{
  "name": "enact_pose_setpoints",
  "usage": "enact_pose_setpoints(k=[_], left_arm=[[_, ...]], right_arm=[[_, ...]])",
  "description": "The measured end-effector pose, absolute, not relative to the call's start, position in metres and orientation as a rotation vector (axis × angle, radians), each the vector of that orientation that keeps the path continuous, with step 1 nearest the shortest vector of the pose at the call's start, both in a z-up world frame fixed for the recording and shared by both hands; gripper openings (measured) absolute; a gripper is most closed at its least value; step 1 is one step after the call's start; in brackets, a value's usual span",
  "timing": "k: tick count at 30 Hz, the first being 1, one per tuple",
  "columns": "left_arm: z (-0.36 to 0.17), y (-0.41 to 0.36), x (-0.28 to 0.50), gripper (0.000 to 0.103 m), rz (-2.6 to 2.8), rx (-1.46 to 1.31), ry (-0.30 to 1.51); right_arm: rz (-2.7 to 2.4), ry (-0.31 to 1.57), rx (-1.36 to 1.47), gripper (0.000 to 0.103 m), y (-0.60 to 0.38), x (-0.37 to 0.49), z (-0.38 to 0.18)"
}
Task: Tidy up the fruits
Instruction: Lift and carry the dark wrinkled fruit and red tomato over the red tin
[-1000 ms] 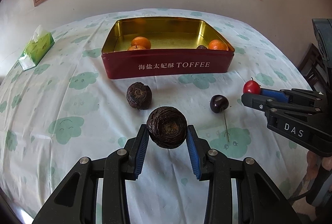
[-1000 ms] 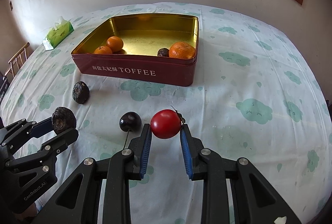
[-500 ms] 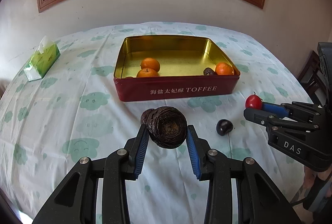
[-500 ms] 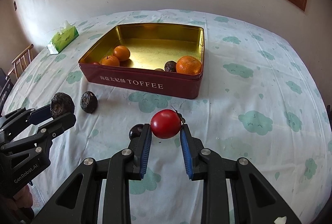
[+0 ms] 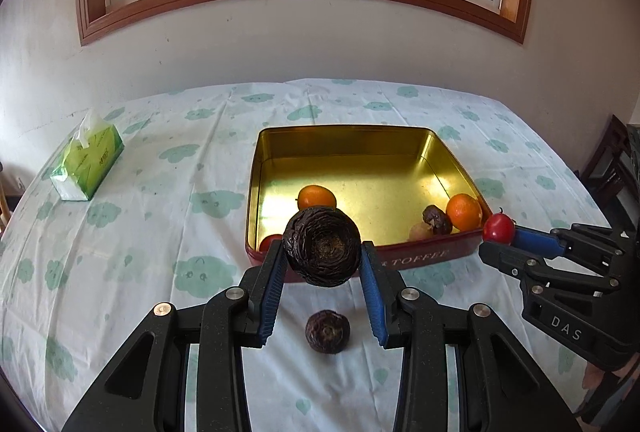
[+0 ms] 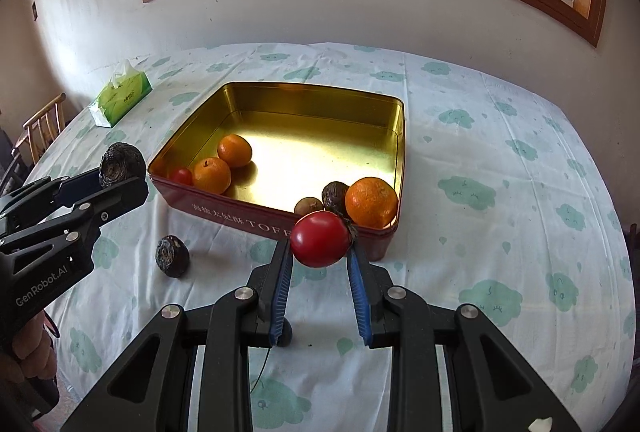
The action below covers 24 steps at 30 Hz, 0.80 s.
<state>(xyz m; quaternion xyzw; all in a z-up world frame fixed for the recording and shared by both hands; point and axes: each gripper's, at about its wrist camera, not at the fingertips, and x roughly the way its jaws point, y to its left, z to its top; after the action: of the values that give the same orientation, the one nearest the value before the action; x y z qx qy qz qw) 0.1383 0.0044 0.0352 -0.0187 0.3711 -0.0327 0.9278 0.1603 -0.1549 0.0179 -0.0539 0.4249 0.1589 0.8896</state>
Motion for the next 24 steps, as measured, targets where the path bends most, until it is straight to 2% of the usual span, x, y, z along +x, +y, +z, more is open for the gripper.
enact_pose_setpoints(k=[24], left_arm=[[0.003,0.008,0.203,0.038,-0.06,-0.031,0.853]], right_arm=[[0.379,0.953,-0.14,0.026,-0.12,0.221,-0.008]])
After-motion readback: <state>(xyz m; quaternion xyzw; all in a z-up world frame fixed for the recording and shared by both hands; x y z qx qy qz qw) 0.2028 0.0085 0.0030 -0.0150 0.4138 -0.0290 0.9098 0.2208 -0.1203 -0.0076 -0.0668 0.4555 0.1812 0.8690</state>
